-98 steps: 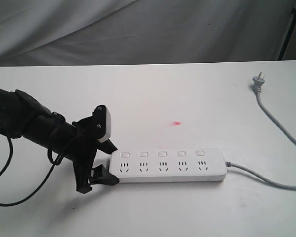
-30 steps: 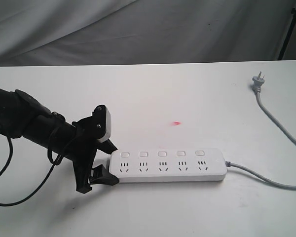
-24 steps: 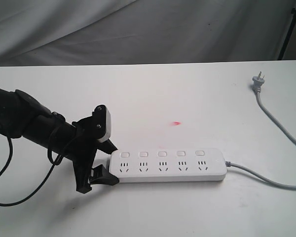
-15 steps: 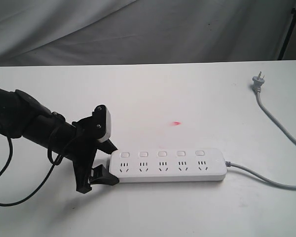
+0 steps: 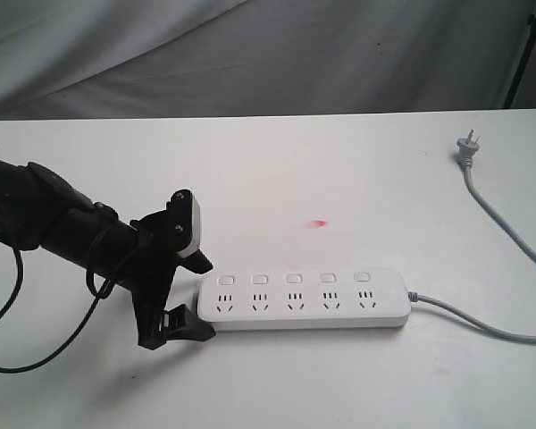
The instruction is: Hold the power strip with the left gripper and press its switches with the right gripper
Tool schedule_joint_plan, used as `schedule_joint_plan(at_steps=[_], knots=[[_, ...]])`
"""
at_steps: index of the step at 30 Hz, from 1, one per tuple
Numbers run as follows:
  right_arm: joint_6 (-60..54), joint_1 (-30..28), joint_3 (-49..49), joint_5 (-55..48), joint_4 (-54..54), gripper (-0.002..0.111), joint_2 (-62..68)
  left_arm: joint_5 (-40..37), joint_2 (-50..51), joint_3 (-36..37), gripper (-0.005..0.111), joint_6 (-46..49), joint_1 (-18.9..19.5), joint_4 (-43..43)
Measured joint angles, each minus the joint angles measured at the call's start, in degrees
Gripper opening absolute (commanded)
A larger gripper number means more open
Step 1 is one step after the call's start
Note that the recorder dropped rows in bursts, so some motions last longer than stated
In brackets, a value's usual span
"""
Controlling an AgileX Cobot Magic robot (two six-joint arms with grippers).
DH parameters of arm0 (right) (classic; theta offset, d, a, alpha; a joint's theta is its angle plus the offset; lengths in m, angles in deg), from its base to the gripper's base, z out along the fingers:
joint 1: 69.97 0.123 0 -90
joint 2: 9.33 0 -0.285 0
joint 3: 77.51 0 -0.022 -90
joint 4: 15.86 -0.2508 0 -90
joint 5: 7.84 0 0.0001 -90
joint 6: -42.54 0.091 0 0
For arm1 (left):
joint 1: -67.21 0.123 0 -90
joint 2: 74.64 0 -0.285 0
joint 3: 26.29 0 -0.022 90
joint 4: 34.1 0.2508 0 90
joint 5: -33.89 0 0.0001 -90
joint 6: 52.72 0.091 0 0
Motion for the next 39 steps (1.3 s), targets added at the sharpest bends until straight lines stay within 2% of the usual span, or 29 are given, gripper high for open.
schedule_joint_plan(at_steps=[3,21,28,29,31,32,33,34,36,38,39], knots=[[0.00,0.00,0.00,0.00,0.00,0.000,0.00,0.11,0.00,0.00,0.103,0.00,0.00,0.00],[0.00,0.00,0.00,0.00,0.00,0.000,0.00,0.11,-2.33,0.00,0.103,-0.37,0.00,0.00],[0.00,0.00,0.00,0.00,0.00,0.000,0.00,0.11,-8.55,0.00,0.102,-8.72,0.00,3.03],[0.00,0.00,0.00,0.00,0.00,0.000,0.00,0.11,-9.07,0.00,0.097,-9.59,0.00,3.77],[0.00,0.00,0.00,0.00,0.00,0.000,0.00,0.11,-11.62,0.00,0.080,-14.22,0.00,7.16],[0.00,0.00,0.00,0.00,0.00,0.000,0.00,0.11,-12.48,0.00,0.064,-15.39,0.00,7.96],[0.00,0.00,0.00,0.00,0.00,0.000,0.00,0.11,-13.74,0.00,0.055,-17.27,0.00,8.61],[0.00,0.00,0.00,0.00,0.00,0.000,0.00,0.11,-14.67,0.00,0.040,-18.63,0.00,8.77],[0.00,0.00,0.00,0.00,0.00,0.000,0.00,-1.01,-16.91,0.00,0.021,-20.99,0.00,8.91],[0.00,0.00,0.00,0.00,0.00,0.000,0.00,-3.05,-19.47,0.00,0.005,-21.65,0.00,9.01],[0.00,0.00,0.00,0.00,0.00,0.000,0.00,-4.29,-20.83,0.00,0.001,-22.54,0.00,9.17]])
